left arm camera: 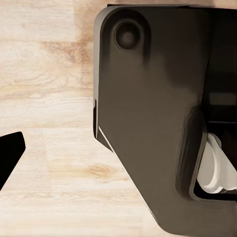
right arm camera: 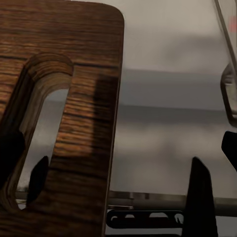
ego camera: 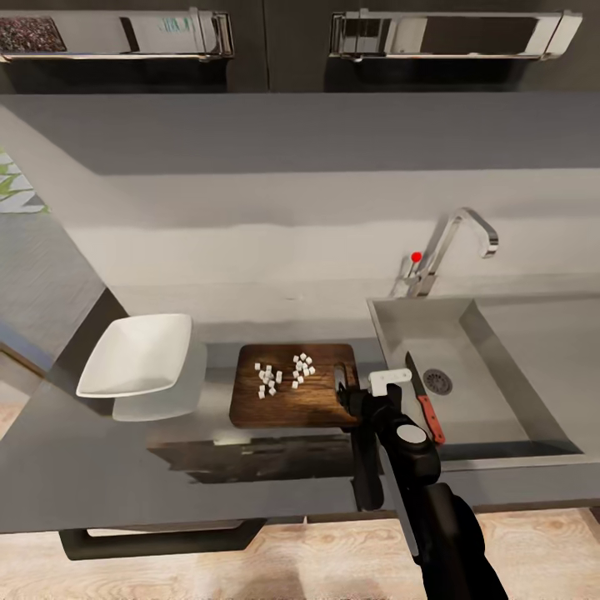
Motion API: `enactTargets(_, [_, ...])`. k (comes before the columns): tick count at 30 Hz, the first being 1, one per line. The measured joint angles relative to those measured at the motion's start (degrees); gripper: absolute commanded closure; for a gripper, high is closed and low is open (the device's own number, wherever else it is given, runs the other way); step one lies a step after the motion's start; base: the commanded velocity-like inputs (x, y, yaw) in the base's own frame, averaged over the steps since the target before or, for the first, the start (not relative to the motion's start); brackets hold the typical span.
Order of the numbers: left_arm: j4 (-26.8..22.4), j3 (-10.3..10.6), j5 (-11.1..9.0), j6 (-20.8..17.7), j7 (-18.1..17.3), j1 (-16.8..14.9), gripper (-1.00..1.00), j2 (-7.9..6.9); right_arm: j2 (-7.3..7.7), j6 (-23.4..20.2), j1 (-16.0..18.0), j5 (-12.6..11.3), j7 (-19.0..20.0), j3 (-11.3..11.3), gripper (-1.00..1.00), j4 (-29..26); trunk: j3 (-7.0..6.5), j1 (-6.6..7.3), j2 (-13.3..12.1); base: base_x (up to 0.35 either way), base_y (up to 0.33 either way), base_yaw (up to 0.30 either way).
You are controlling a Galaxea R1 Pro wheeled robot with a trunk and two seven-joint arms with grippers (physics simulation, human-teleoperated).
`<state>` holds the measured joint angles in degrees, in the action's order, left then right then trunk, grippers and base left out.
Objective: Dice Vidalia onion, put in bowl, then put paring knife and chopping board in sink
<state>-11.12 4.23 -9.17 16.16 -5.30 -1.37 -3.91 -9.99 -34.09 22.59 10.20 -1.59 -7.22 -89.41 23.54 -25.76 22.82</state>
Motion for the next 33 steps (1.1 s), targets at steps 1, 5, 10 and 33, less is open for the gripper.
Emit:
enactTargets(1, [0.0,0.0,0.0,0.0,-0.01,0.0,-1.0,0.0,0.0,0.0,0.02,0.0,0.0,0.0,-1.0,0.0,0.09,0.0,0.0,0.0,0.0,0.0])
enactTargets(5, [0.0,0.0,0.0,0.0,-0.01,0.0,-1.0,0.0,0.0,0.0,-0.01,0.0,0.0,0.0,-1.0,0.0,0.46,0.0,0.0,0.024,0.0,0.0])
enactTargets(10, [0.0,0.0,0.0,0.0,-0.01,0.0,-1.0,0.0,0.0,0.0,-0.01,0.0,0.0,0.0,-1.0,0.0,0.92,0.01,0.0,0.119,0.0,0.0])
enactTargets(33, [0.0,0.0,0.0,0.0,-0.02,0.0,-1.0,0.02,0.0,0.17,-0.01,-0.45,-0.04,0.0,-1.0,-0.58,1.62,0.02,0.02,0.002,0.0,0.0])
